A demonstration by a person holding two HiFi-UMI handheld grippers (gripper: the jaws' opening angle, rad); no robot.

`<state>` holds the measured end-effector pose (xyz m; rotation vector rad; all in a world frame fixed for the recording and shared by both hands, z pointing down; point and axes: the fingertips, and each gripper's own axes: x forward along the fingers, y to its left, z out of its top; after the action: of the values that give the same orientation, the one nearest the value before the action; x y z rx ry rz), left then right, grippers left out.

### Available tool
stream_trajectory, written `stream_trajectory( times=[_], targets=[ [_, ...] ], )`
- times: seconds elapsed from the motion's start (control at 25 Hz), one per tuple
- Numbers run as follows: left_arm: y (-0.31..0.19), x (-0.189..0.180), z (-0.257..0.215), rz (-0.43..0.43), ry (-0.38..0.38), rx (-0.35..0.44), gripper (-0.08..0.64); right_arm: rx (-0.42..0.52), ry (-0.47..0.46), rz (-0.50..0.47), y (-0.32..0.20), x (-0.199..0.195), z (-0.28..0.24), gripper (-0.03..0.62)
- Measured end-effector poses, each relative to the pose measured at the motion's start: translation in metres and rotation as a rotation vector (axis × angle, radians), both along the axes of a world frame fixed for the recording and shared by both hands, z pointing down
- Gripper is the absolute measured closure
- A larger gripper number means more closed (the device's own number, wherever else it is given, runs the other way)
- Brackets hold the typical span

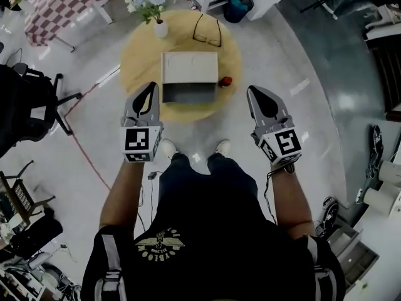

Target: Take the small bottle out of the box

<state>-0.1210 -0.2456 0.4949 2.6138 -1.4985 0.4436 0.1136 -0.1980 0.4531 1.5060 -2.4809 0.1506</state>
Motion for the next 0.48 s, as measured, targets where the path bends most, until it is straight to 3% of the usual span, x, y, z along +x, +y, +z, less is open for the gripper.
stream_trajectory(
  times=[0.24, 0.48],
  targets=[
    [0.008, 0.04, -0.019, -0.056, -0.004, 0.086, 0.56, 0.07, -0.02, -0.065, -0.015, 0.033, -0.012, 0.584],
    [0.036, 0.09, -0.034, -0.141, -0.104, 0.152, 0.56, 0.159, -0.099, -0.177, -0.033, 0.07, -0.011, 0.584]
  ],
)
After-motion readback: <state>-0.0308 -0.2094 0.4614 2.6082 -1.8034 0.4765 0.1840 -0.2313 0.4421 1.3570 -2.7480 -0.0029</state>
